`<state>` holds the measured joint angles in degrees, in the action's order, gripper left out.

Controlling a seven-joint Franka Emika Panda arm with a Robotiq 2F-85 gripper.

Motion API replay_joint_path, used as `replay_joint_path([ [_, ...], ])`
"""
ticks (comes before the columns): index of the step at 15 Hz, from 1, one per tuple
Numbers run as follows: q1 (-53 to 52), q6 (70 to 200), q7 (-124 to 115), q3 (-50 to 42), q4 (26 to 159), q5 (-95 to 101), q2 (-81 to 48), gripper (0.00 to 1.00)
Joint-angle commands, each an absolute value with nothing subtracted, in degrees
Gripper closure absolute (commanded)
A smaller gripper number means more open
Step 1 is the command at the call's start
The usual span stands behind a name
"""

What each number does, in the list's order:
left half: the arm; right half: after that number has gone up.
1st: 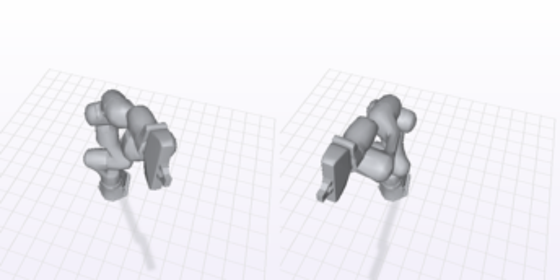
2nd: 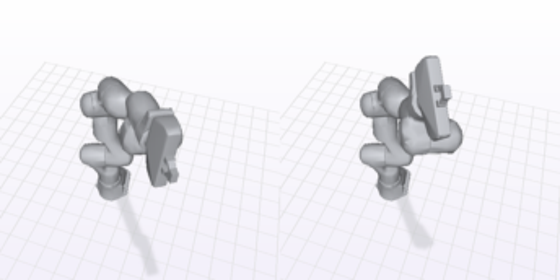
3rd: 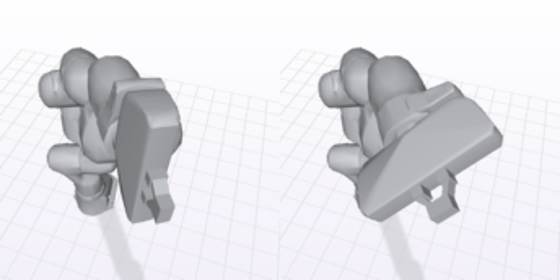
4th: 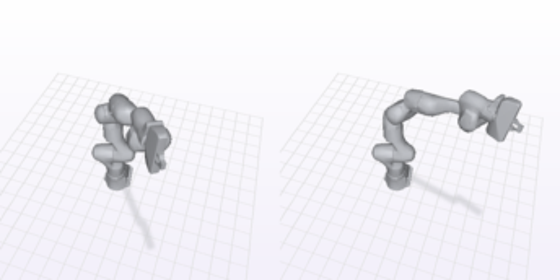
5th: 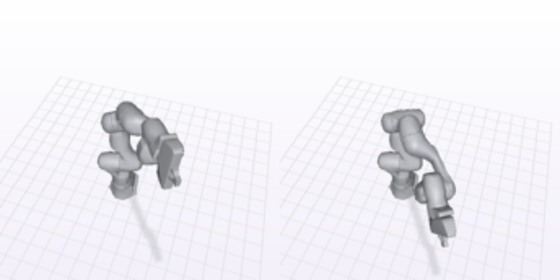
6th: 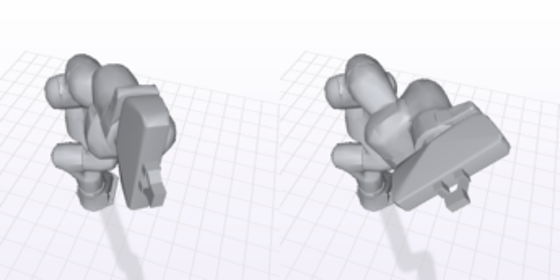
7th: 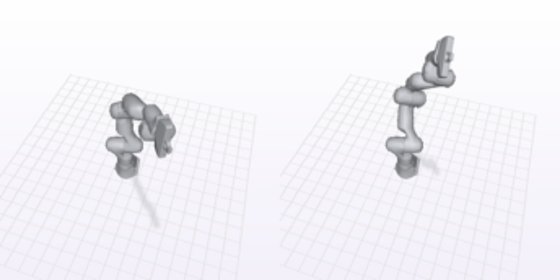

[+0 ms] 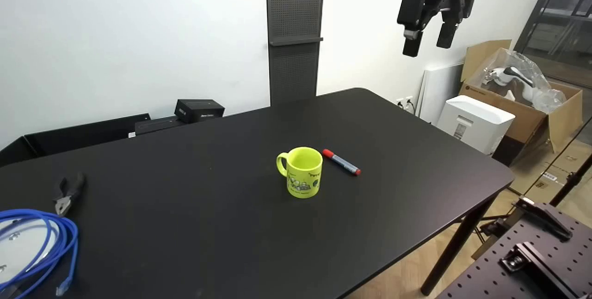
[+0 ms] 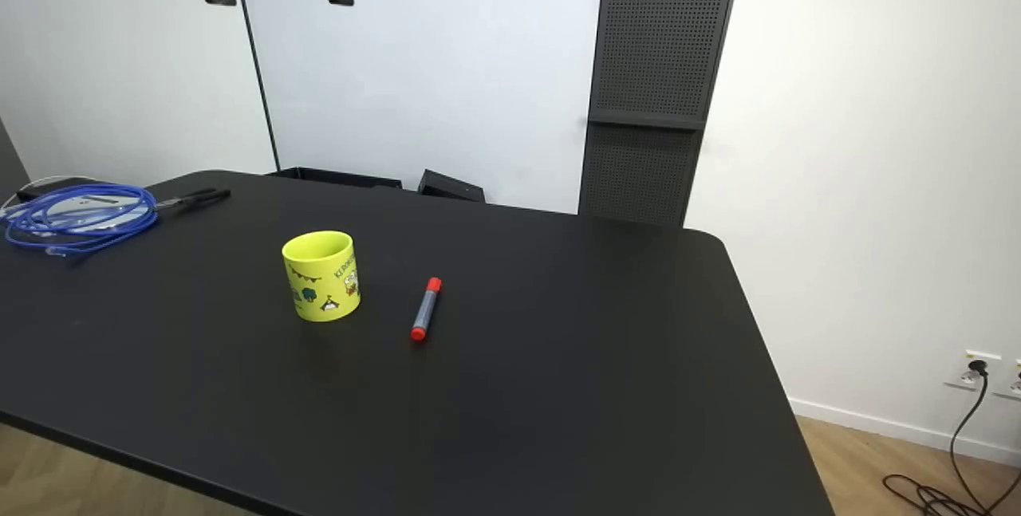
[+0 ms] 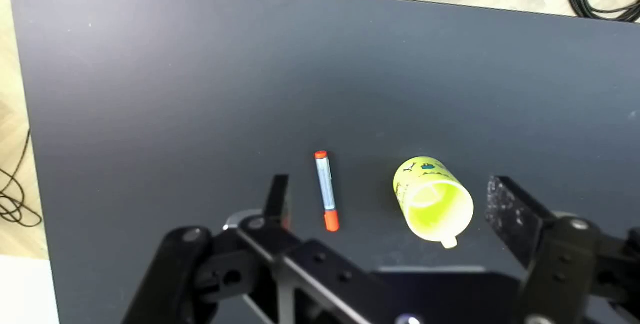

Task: Put the marker in the mug

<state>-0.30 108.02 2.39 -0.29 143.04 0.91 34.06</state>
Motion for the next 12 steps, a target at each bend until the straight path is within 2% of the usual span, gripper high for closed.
replay_joint_path([
  [1,-0.37,107.88,2.35,-0.33,142.93,0.93,34.04,0.0],
  [6,-0.25,107.98,1.93,-0.31,142.35,0.82,32.99,0.0],
  [12,1.94,121.71,1.95,-0.26,138.58,6.91,23.67,0.0],
])
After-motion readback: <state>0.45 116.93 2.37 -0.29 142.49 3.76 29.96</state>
